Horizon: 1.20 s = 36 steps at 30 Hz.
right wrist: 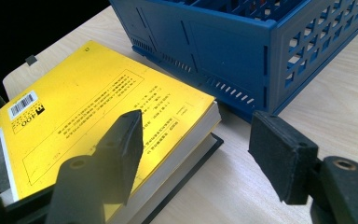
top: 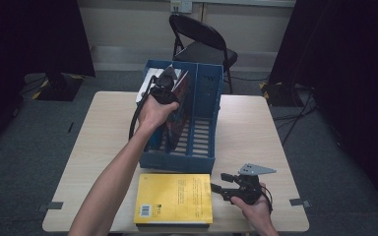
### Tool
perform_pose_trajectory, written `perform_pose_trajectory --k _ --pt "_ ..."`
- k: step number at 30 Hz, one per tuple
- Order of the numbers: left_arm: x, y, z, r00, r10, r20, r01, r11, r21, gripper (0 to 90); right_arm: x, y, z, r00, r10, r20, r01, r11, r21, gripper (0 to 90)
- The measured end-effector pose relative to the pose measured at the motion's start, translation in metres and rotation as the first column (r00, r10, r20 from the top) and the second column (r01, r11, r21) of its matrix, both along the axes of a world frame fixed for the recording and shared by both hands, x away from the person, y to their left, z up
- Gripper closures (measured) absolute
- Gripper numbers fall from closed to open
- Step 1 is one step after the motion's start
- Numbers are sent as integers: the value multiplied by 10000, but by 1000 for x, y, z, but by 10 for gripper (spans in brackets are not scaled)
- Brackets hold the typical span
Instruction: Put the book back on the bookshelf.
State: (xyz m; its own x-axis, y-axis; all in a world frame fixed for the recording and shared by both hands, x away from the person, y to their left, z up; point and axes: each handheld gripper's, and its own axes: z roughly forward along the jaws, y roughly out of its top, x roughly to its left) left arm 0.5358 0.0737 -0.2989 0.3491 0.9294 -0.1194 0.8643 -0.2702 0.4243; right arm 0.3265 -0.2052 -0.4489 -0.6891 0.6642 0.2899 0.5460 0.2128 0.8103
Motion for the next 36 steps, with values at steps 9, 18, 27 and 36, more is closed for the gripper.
perform_pose_trajectory --k 9,18,27,36 --pt "-10 4 -2 9969 -685 374 676 9974 266 597 0 1 0 10000 19 4 -19 10000 -21 348" --pt "-19 8 -1 9929 -1048 566 1033 9942 297 608 0 3 0 10000 31 0 -31 10000 -22 349" --pt "-38 23 -9 9814 -1644 997 1666 9859 -143 598 0 5 0 10000 47 39 -47 10000 -86 349" --pt "-56 37 -21 9714 -1898 1427 2044 9743 -950 585 1 9 -1 10000 90 -16 -90 9998 -156 349"
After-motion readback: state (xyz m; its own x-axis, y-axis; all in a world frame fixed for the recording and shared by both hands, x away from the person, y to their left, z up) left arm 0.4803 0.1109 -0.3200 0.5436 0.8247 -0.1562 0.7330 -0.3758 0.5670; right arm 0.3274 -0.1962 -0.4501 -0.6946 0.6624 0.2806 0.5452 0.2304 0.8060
